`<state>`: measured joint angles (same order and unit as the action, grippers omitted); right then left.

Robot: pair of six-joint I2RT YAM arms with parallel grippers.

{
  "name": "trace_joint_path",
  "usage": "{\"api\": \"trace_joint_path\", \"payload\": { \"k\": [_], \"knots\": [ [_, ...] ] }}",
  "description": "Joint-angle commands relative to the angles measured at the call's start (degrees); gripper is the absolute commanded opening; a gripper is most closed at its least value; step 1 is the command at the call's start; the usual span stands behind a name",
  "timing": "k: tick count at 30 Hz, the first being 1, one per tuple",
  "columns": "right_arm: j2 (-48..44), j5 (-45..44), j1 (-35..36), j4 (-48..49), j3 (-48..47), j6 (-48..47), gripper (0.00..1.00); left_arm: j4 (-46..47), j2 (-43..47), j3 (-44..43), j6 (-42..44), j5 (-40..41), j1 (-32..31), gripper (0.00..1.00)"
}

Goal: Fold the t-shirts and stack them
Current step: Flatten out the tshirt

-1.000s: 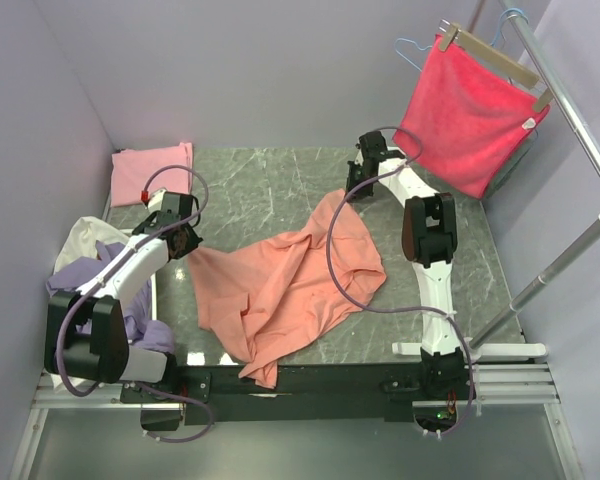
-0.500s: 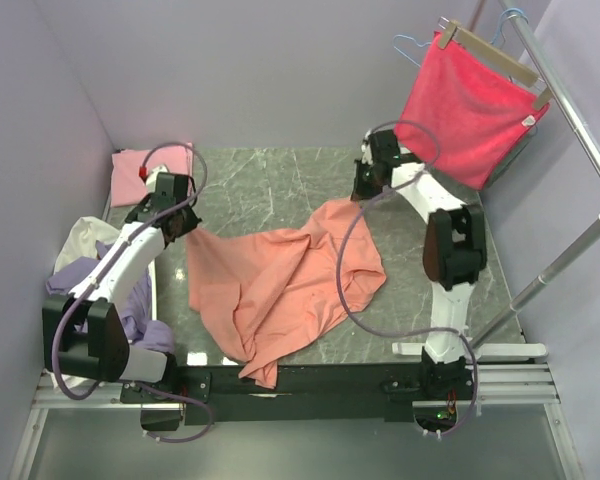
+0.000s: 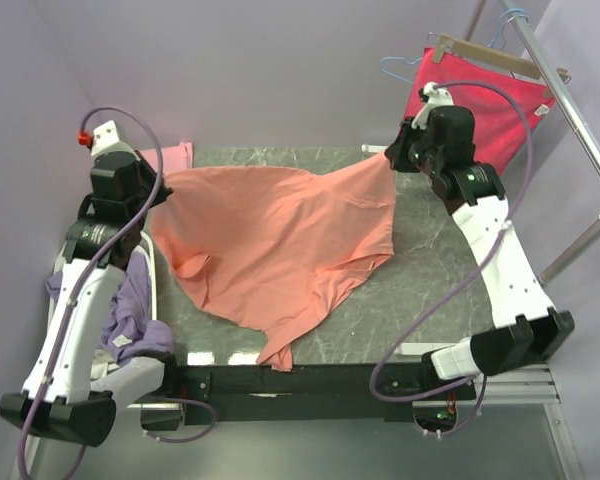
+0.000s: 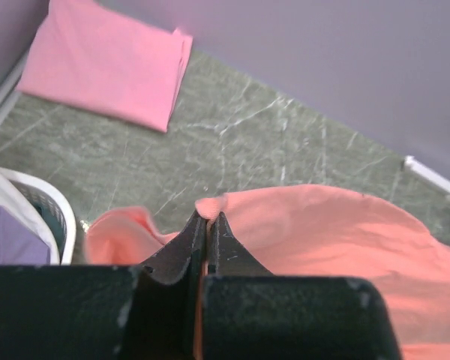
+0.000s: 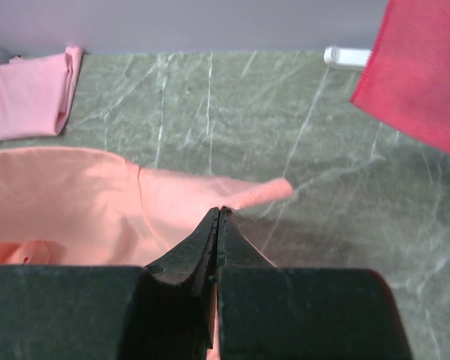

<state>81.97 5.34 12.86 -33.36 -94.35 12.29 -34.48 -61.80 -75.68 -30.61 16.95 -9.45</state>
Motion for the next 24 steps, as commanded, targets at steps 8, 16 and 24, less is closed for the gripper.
{"api": "trace_joint_path", "payload": {
  "k": [8,16,24],
  "knots": [
    [-18.76,-0.08,0.23,-5.92,-0.13,-1.75,0.0,-10.42,12.31,-15.8,3.36,-9.63,0.31,0.01],
    [-28.97,7.13,0.59,-9.79,-5.84,1.41,0.0,-18.68,17.15,-26.33,2.4,-25.19,0.31,0.01],
    [-33.72,11.27,0.58,-14.27,-15.07,1.86,0.0,-20.46,19.52,-35.58,-1.12,-43.75,-0.04,0.01]
  ]
}}
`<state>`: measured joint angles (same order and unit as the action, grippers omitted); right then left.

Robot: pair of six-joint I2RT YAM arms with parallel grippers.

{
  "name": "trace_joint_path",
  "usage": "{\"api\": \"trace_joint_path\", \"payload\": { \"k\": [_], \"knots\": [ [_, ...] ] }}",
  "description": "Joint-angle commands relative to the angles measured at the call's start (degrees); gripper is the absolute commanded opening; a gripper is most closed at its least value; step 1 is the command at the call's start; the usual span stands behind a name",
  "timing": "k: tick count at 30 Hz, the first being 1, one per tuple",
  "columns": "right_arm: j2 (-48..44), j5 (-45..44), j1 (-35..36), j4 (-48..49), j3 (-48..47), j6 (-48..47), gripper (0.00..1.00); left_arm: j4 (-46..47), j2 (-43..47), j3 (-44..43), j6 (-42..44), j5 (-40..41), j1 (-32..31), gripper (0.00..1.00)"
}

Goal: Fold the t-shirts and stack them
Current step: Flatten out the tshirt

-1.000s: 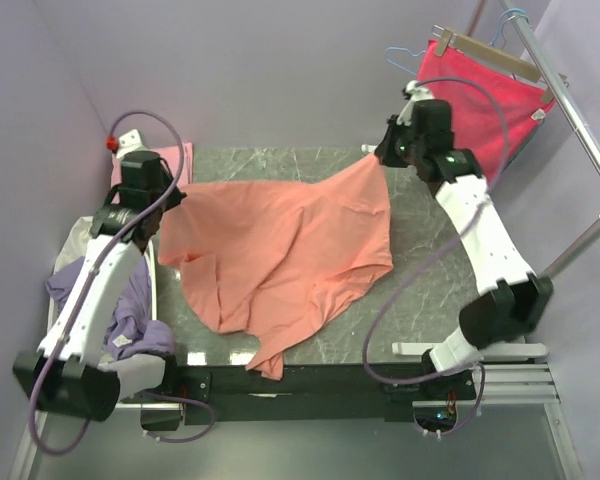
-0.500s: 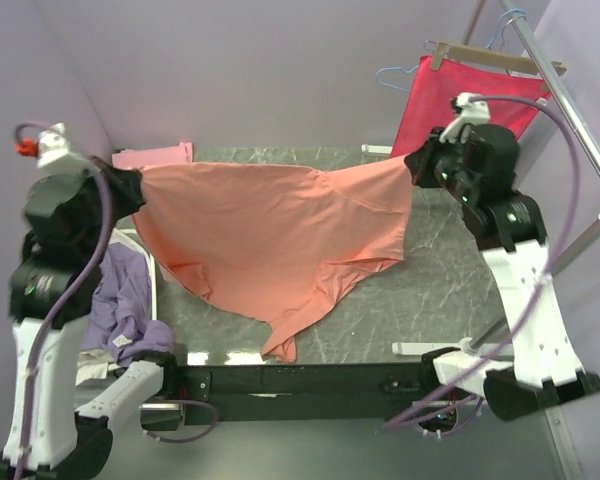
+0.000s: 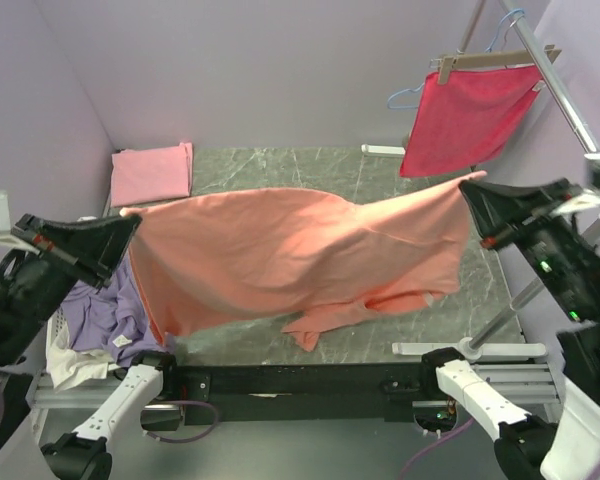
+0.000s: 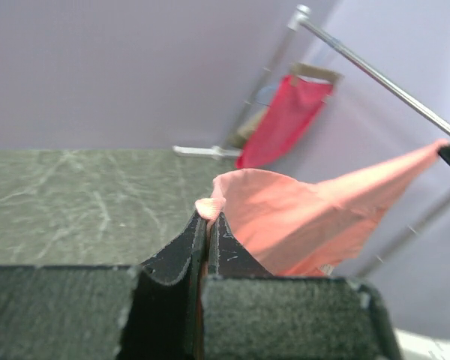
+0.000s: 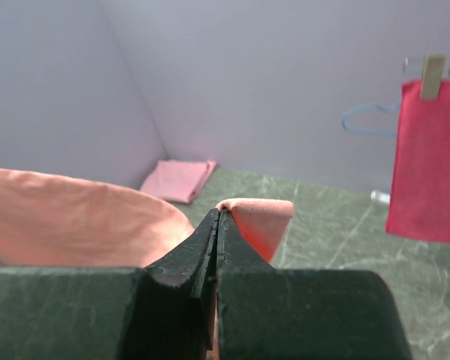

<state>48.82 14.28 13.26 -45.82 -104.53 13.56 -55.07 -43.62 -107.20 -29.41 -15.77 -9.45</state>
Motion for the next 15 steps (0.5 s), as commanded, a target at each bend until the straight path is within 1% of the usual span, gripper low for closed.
{"api": "trace_joint_path", "payload": {
  "k": [1,4,6,7,8,10,11,12,13,14,15],
  "knots": [
    [-0.74,2.24,0.19,-1.99,-5.76,0.33,0.0,0.14,1.34,-4.59,-2.84,-10.6,-0.04,0.01],
    [-0.83,1.63,0.19,-1.81,-8.4,0.15,0.0,1.19,1.78,-5.48,-3.81,-10.68,-0.04,0.01],
    [-0.22,1.1,0.19,-0.51,-7.62,-0.02,0.0,2.24,2.3,-5.22,-4.25,-8.5,-0.04,0.01],
    [0.22,-1.6,0.19,-0.15,-7.01,0.06,0.0,2.25,2.39,-4.69,-4.51,-7.18,-0.04,0.01],
    [1.62,-2.15,0.28,0.2,-5.18,-0.2,0.0,2.51,2.48,-3.99,-4.6,-3.95,-0.13,0.01],
    [3.82,-3.73,0.19,2.05,-2.71,-0.47,0.0,2.51,1.96,-0.31,-4.52,-0.94,-0.13,0.01],
    [6.61,-4.43,0.19,2.58,-0.35,-0.29,0.0,3.03,1.87,1.62,-4.34,0.11,-0.13,0.01],
    [8.12,-4.96,0.28,4.5,1.24,-0.29,0.0,4.52,1.69,6.34,-4.43,2.82,-0.04,0.01],
    [9.61,-5.84,0.19,5.56,2.74,-0.03,0.0,5.49,1.69,8.91,-4.52,4.5,-0.13,0.01],
    [12.76,-6.8,0.19,7.22,6.23,0.15,0.0,6.98,1.78,11.98,-4.34,6.26,-0.13,0.01],
    [14.62,-7.33,0.19,10.63,7.83,0.15,0.0,9.86,2.39,18.8,-4.6,12.37,-0.04,0.01]
  ]
}}
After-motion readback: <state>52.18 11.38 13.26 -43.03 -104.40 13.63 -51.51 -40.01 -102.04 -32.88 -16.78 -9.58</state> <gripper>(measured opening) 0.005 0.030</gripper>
